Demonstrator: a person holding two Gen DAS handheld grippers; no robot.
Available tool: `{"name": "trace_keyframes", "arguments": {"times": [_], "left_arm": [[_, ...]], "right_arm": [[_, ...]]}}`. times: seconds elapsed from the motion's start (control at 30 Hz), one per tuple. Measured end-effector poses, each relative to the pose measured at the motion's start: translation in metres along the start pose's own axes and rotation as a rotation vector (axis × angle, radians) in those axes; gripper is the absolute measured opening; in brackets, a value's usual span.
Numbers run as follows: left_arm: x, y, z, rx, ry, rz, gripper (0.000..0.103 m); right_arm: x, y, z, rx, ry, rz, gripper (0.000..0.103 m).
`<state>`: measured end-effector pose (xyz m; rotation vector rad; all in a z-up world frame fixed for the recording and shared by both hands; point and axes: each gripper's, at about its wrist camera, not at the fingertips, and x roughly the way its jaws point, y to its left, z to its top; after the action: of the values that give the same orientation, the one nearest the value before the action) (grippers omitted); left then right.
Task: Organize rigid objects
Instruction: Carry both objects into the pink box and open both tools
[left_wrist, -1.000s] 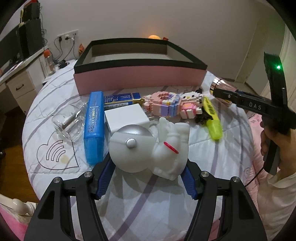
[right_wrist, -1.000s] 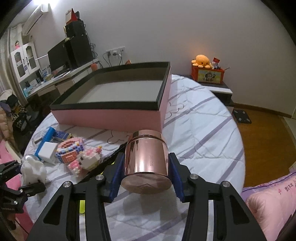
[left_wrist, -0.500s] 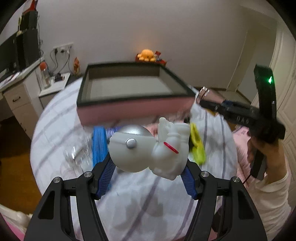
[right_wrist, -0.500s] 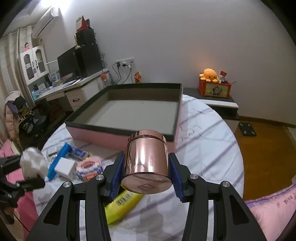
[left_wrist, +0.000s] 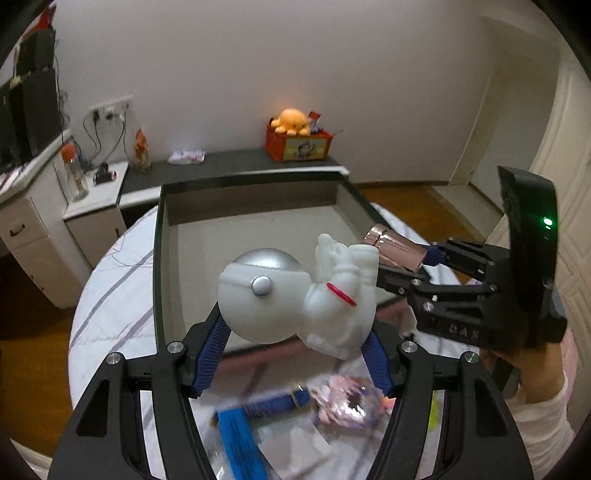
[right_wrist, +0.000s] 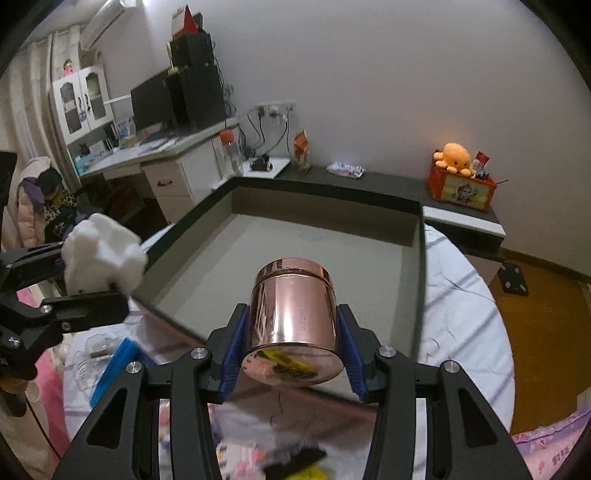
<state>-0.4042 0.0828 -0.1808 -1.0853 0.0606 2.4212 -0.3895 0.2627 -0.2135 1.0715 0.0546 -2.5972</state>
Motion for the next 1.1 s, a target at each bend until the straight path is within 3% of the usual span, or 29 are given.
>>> {"name": "trace_keyframes", "arguments": {"times": [0.3, 0.53, 0.63, 0.87, 0.97, 1.03, 1.1], "left_arm": [[0.063, 0.026, 0.006, -0.045, 0.135, 0.028, 0.067], [0.085, 0.028, 0.005, -0.027, 0.166, 0.085, 0.067], [0.090, 0.026, 0.008, -0.020, 0.175, 0.098, 0.067], [0.096, 0.025, 0.009, -0.007, 0.177, 0.150, 0.067], [0.090, 0.028, 0.008, -0.037, 0.168, 0.179, 0.074], [0.081, 0.030, 0.009, -0.059, 0.131, 0.207, 0.084], [0.071, 0.030, 0.010, -0.069, 0.098, 0.185, 0.087]], "right_arm": [[0.051, -0.002, 0.005, -0.003, 0.120, 0.003, 0.048], [0.067, -0.013, 0.000, 0.023, 0.165, 0.011, 0.048], [0.068, -0.014, 0.001, 0.019, 0.169, -0.027, 0.048], [0.064, -0.014, 0.000, 0.026, 0.151, -0.067, 0.048], [0.055, -0.013, 0.003, 0.032, 0.106, -0.111, 0.049], [0.049, -0.011, 0.007, 0.034, 0.082, -0.138, 0.061], [0.041, -0.010, 0.008, 0.043, 0.051, -0.138, 0.065]]}}
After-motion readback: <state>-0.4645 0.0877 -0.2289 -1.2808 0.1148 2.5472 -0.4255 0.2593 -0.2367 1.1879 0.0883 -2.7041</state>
